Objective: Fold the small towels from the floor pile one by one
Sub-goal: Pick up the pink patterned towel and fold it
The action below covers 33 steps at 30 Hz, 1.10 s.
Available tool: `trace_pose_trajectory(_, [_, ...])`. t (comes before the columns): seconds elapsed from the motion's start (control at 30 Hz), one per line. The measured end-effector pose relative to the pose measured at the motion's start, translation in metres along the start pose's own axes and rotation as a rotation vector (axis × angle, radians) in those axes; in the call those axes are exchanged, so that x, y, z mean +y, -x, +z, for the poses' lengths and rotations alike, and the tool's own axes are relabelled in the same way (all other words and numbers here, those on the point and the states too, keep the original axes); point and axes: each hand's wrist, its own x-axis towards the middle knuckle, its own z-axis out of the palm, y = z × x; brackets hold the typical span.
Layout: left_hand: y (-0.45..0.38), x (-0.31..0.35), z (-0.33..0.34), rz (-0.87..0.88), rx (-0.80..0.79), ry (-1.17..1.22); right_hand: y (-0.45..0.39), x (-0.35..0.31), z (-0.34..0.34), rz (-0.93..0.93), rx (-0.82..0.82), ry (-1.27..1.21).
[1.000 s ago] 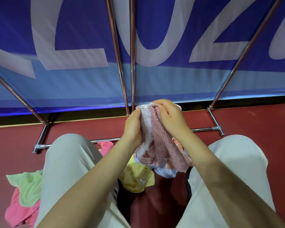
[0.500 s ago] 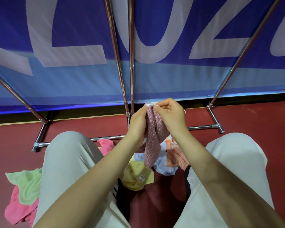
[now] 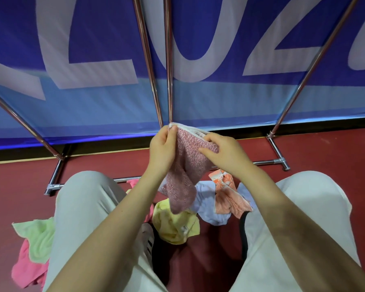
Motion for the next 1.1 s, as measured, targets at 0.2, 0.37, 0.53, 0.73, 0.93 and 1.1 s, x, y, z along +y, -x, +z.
trace_pose_trajectory(0.2, [-0.002,-0.016,-0.015,0.330,0.002,-0.343,0.009,-0.003,-0.003,-0.063,0.012,-0.104])
trace_pose_trajectory(0.37, [-0.002,-0.018,-0.027,0.412,-0.017,-0.402,0.016,-0.005,-0.013,-0.054,0.116,-0.152])
trace_pose_trajectory(0.53, [0.011,-0.007,-0.023,0.364,-0.035,-0.191,0.014,0.005,-0.013,-0.188,0.234,-0.001])
trace_pose_trajectory(0.73, [0.030,0.013,-0.020,0.187,-0.106,0.077,0.010,0.016,0.014,0.046,0.283,-0.469])
trace_pose_trajectory(0.93, [0.022,0.028,-0.027,-0.146,-0.016,0.400,0.018,0.013,0.055,0.298,-0.153,-0.817])
trace_pose_trajectory(1.1, [0.006,0.034,-0.046,-0.235,0.090,0.550,0.024,0.021,0.086,0.413,-0.347,-0.663])
